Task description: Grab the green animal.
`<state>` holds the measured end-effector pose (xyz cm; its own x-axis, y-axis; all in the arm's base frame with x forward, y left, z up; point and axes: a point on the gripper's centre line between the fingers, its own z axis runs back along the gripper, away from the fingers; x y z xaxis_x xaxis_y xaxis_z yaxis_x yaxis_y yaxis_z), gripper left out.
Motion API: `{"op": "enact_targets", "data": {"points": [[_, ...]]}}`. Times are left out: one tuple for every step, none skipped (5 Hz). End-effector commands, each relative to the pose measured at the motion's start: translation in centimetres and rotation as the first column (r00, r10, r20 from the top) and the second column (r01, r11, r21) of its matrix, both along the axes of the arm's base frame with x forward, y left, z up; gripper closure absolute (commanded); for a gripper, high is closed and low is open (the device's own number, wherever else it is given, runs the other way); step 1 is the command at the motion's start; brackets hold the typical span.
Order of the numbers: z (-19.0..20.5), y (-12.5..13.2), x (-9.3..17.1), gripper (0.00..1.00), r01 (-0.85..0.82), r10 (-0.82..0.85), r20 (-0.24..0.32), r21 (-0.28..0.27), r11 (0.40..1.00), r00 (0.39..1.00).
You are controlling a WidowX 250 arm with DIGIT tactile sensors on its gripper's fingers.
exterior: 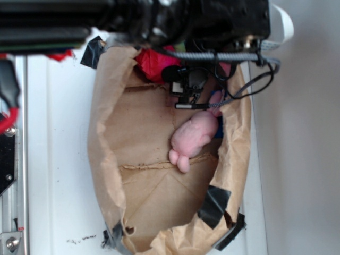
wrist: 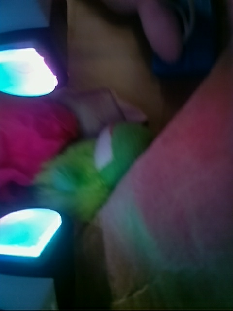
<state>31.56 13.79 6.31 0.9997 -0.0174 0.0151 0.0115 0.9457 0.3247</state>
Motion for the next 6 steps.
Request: {"op": "enact_targets", "data": {"points": [[-1.3,0.9,1.1,0.00,-0.004,-0.008,0.073,0.168,0.986,0.997],[-1.0,-0.1,0.8,0.00,0.011,-0.019,0.063,0.117,0.993,0.998],[-1.0,-1.0,0.5,0.00,0.002,-0.008,0.069,0.084,0.996,0.998],[-1.0,-1.6,-1.9,1.00,-0.017,0.011,0.090,0.061,0.998,0.996],[-0.2,-2.1,-2.7,1.00,-0.014,0.011,0.087,0.035,0.999,0.996],[0.6,-2.5,-3.8,1.00,-0.011,0.010,0.093,0.012,1.000,0.996]]}}
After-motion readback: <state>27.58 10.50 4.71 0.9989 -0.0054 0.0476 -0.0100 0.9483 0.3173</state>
